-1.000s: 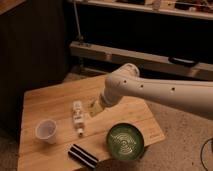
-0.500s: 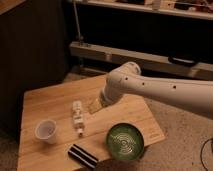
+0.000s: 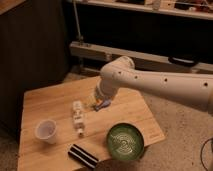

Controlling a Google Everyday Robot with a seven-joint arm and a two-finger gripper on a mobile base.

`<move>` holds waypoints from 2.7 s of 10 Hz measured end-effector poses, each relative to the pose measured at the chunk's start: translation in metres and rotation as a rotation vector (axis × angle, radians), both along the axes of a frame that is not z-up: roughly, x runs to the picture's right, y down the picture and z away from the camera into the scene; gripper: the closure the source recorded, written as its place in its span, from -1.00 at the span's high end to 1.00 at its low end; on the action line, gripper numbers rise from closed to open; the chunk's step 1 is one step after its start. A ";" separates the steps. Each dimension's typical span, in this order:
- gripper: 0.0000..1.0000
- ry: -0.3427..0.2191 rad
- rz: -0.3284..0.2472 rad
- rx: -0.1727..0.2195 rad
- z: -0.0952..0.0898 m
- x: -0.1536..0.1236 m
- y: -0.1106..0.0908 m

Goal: Place the bottle in the ceramic bowl

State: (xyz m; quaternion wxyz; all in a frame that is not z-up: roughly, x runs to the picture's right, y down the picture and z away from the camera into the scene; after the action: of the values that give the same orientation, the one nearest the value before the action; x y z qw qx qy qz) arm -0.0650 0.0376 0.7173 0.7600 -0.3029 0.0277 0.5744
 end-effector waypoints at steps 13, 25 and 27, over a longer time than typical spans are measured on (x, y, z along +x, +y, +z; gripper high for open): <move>0.60 0.008 -0.007 -0.075 0.044 -0.062 -0.024; 0.60 -0.199 -0.052 -0.044 0.080 -0.088 0.023; 0.60 -0.194 -0.062 -0.059 0.088 -0.095 0.027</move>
State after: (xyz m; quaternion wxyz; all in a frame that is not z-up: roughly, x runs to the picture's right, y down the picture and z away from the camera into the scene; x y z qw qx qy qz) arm -0.1598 0.0643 0.8052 0.7672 -0.3785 -0.0199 0.5174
